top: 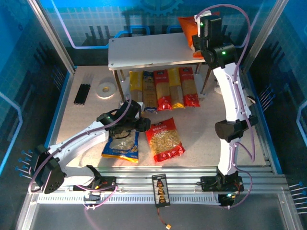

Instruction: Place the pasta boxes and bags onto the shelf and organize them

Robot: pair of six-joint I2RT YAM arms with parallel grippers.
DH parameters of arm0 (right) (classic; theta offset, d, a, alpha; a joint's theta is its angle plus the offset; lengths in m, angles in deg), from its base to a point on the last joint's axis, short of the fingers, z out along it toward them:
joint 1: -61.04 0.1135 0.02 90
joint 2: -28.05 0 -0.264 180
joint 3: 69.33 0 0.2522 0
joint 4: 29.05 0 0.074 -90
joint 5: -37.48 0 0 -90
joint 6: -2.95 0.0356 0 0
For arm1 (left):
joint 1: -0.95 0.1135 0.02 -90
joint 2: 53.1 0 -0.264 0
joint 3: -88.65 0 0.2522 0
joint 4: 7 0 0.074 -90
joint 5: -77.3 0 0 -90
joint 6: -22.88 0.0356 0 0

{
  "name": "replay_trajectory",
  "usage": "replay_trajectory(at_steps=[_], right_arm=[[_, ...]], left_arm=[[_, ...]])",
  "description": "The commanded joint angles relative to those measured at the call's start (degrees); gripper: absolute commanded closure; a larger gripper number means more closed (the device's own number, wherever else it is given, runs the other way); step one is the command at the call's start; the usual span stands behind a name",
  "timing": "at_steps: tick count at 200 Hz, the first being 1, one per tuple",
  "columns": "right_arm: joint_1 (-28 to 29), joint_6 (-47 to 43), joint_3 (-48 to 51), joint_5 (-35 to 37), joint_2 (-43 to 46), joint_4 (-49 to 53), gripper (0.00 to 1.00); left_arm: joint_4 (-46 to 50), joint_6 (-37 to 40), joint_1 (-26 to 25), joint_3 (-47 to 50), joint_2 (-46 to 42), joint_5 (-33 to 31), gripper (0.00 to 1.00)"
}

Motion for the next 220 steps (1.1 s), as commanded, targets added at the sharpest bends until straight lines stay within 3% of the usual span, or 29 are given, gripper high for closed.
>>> replay_trajectory(at_steps=[1, 125, 139, 156, 181, 198, 220], right_arm=[[-1.5, 1.5, -4.2, 0.5, 1.2, -9.7, 1.00], [0.6, 7.2, -0.8, -3.3, -1.4, -5.4, 1.00], [0.9, 8.0, -0.8, -4.3, -2.0, -4.2, 0.79], [1.1, 8.7, -0.8, -5.4, -2.5, -3.2, 0.64], [1.3, 9.4, -0.8, -8.0, -1.8, -2.2, 0.33], [1.3, 10.0, -0.6, -10.1, -0.3, -1.8, 0.21], [1.5, 10.8, 0.5, -12.1, 3.2, -1.6, 0.19]], left_arm=[[1.3, 1.4, 0.5, -1.9, 1.1, -0.6, 0.52], [0.7, 1.0, 0.6, -1.0, 1.4, -0.2, 0.52], [0.7, 1.0, 0.6, -0.7, 1.0, -0.2, 0.51], [0.8, 0.9, 0.7, -0.1, 0.5, -0.4, 0.51], [0.9, 0.7, 0.7, 0.6, -0.3, -0.5, 0.50], [1.0, 0.7, 0.8, 0.9, -0.8, -0.5, 0.50], [1.0, 0.5, 0.8, 1.2, -1.4, -0.7, 0.50]])
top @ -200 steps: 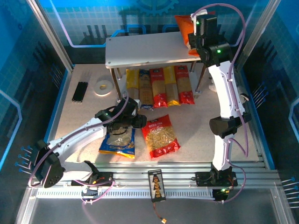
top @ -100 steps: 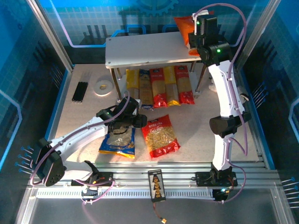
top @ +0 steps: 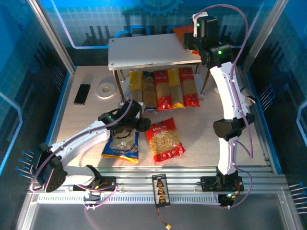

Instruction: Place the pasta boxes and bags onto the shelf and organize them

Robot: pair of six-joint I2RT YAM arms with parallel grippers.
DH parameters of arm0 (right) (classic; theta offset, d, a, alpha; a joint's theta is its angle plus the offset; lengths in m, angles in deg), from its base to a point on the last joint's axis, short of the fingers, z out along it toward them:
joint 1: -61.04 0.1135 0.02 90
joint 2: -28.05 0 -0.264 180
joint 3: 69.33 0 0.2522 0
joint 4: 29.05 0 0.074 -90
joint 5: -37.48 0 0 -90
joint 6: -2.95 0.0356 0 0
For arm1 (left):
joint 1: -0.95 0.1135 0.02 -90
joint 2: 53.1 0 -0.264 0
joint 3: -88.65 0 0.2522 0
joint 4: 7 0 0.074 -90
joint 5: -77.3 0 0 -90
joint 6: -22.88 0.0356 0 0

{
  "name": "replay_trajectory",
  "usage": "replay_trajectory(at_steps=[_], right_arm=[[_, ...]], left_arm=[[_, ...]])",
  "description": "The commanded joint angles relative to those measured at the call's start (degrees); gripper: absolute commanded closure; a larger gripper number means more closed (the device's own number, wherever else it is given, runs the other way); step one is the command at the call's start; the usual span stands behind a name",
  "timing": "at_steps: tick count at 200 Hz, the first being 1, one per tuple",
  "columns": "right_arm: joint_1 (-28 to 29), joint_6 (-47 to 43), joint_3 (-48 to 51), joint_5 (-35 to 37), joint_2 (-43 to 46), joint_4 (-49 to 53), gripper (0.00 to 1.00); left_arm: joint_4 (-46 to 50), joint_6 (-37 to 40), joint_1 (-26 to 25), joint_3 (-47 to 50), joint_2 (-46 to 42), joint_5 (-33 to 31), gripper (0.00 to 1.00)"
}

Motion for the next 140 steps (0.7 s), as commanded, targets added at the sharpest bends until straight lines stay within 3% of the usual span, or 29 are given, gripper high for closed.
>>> replay_trajectory(at_steps=[1, 43, 97, 140], right_arm=[[0.7, 1.6, 0.7, -3.6, 5.2, -0.5, 0.19], [0.8, 1.8, 13.8, -4.6, 16.6, -4.1, 0.21], [0.5, 2.6, 25.7, -4.4, 24.0, -0.4, 0.77], [-0.3, 2.6, 26.7, -1.8, 22.2, -1.0, 0.80]], left_arm=[[1.0, 0.5, 0.5, 1.1, -2.1, -0.7, 0.50], [0.7, 0.1, 0.4, 2.1, -3.5, -0.8, 0.50], [0.8, 0.0, 0.5, 2.9, -5.0, -0.6, 0.50], [1.2, -0.2, 0.4, 3.6, -6.6, -0.8, 0.50]])
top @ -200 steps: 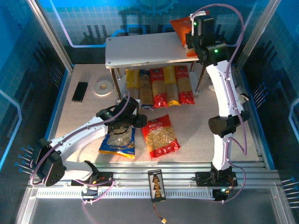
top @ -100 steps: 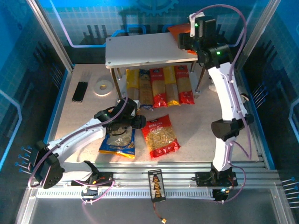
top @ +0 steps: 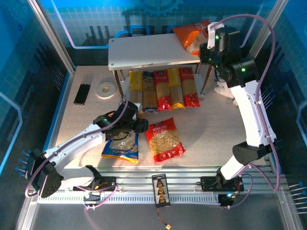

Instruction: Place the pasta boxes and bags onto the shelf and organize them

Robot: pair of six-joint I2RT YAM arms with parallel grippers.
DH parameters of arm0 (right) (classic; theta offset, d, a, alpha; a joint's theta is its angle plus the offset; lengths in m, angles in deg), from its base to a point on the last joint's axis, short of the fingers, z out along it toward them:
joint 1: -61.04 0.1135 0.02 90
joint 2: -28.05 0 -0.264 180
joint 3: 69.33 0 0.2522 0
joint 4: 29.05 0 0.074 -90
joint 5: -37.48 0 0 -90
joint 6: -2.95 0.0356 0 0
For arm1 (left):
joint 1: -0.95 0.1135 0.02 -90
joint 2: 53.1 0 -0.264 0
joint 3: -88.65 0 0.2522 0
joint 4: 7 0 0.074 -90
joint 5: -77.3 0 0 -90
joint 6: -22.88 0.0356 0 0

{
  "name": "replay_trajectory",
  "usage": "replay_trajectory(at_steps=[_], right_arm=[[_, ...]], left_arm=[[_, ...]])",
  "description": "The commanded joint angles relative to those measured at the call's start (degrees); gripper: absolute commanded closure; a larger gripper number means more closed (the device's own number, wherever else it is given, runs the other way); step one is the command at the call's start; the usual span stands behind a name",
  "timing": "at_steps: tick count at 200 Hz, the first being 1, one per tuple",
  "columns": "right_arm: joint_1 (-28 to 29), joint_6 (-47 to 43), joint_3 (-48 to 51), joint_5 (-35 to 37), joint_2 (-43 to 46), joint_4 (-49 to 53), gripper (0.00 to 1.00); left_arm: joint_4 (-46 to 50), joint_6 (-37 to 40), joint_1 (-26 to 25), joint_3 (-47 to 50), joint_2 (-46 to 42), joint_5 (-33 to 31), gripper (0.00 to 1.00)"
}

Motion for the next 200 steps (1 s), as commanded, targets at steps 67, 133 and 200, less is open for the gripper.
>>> replay_trajectory(at_steps=[67, 133, 200], right_arm=[[-0.1, 1.6, -2.3, -1.4, -7.7, 3.5, 0.85], [2.1, 3.1, -2.1, -9.1, -8.8, 5.0, 0.86], [2.9, 3.9, -6.0, -12.2, -12.6, 6.7, 0.81]], left_arm=[[1.4, 0.1, 0.4, 2.1, -2.8, -1.3, 0.50], [1.1, 0.2, 0.5, 1.6, -1.8, -0.9, 0.50], [1.9, 0.1, 0.5, 2.4, -3.2, -1.6, 0.50]])
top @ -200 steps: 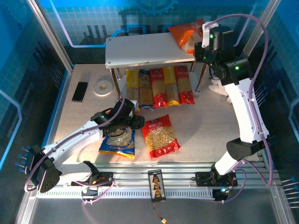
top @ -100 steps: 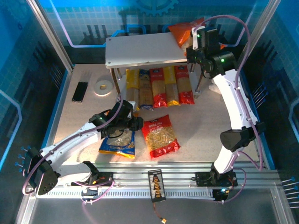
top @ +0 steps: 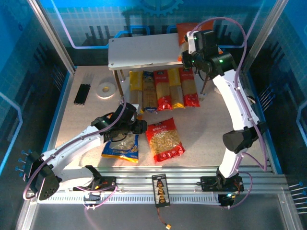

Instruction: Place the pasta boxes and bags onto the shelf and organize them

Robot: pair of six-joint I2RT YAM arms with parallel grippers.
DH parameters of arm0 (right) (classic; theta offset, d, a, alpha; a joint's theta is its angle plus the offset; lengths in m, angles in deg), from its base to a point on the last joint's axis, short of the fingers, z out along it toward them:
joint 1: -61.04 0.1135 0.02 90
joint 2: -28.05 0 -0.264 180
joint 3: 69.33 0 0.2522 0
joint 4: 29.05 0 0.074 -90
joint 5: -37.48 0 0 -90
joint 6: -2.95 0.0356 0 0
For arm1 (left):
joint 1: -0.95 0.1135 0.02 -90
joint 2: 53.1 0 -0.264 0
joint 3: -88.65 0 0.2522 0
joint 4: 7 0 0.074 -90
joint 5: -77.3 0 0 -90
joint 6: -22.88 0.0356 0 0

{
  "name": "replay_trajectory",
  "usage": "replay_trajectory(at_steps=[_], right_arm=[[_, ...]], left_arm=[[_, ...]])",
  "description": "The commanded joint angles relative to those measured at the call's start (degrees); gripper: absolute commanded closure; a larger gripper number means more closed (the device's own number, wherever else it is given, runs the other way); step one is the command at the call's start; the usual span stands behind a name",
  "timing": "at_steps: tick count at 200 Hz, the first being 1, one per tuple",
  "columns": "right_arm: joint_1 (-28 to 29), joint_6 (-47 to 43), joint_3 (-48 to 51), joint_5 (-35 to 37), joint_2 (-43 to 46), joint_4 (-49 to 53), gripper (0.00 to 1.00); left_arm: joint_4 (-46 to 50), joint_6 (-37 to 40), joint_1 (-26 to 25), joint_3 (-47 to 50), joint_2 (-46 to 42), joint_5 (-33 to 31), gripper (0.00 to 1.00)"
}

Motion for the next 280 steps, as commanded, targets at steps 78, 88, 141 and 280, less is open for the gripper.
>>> replay_trajectory(at_steps=[78, 88, 141, 280], right_arm=[[-1.3, 1.5, 6.1, 1.3, 12.3, -4.0, 0.60], [-1.7, 1.7, 7.3, 1.6, 13.8, -5.5, 0.60], [-6.0, 2.6, 4.3, 8.5, 8.7, -2.7, 0.86], [-7.3, 3.4, 11.9, 4.3, 11.1, -5.6, 0.69]], left_arm=[[1.5, -0.2, 0.6, 2.0, -2.9, -1.1, 0.50], [1.4, -0.3, 0.6, 2.1, -3.0, -1.2, 0.50], [1.7, -0.6, 0.6, 2.5, -3.6, -1.5, 0.50], [1.5, -1.0, 0.7, 3.4, -3.7, -2.1, 0.49]])
